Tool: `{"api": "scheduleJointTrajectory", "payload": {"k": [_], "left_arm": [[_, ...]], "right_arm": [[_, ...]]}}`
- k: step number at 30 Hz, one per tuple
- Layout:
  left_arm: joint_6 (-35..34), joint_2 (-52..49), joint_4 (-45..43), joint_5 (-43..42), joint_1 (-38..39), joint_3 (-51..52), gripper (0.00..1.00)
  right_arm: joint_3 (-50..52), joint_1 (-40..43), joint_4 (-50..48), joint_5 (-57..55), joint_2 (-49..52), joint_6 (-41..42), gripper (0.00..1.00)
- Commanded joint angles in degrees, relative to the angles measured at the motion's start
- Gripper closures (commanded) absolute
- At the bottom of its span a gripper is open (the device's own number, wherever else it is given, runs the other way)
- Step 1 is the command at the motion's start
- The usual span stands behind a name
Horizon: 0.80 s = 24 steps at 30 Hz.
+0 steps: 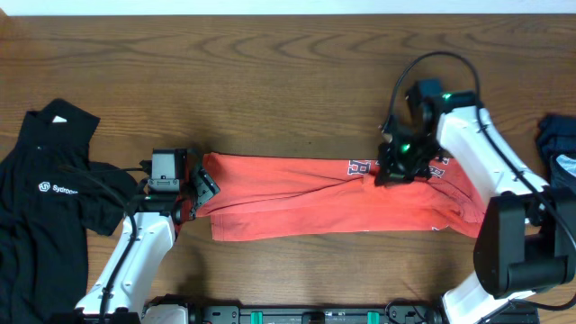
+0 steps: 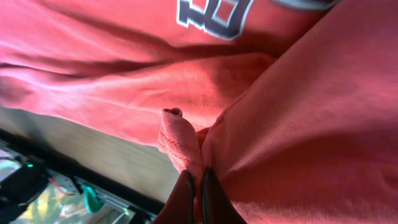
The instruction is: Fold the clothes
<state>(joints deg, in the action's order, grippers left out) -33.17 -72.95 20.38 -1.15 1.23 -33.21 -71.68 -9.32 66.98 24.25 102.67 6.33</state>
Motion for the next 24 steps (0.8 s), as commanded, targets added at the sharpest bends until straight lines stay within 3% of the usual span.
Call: {"api": "scheduleJointTrajectory", "payload": {"k": [1,3,5,6,11,16,17,22,24], "left_arm": [[0.0,0.8,0.1,0.0,-0.2,0.2,0.20],[0.0,0.8,0.1,0.0,-0.2,0.2,0.20],[0.0,0.8,0.1,0.0,-0.2,0.2,0.19],[0.0,0.8,0.1,0.0,-0.2,0.2,0.20],[0.0,0.8,0.1,0.0,-0.2,0.2,0.19],[0.0,0.8,0.1,0.0,-0.2,0.2,0.19],[0.0,0.8,0.1,0.0,-0.2,0.2,0.12],[-0.2,0.8,-0.1,-1.5,-0.2,0.2,0.01],[-0.1,0.6,-0.6,-3.9,-0.2,0.2,0.01]], "right_arm": [[3.9,-1.0,-1.9,-0.5,-0.4,2.5,0.99],[6.1,-0.8,-3.4,-0.4,-0.4,3.3,0.96],[7.4,-0.4,-4.6,-0.5,-0.4,3.2,0.53],[7.6,-0.3,-4.9,-0.5,-0.4,3.1,0.47],[5.7,1.0,-7.7,-0.9,-0.9,1.7,0.38],[-3.7,3.1,-4.5,-0.9,-1.2,0.7,0.31],[-5.8,3.4,-3.8,-0.9,-1.2,0.3,0.30],[-16.9,4.1,0.2,-0.9,-1.2,-1.4,0.21],[-20.5,4.1,2.1,-0.6,-1.2,-2.8,0.06]]}}
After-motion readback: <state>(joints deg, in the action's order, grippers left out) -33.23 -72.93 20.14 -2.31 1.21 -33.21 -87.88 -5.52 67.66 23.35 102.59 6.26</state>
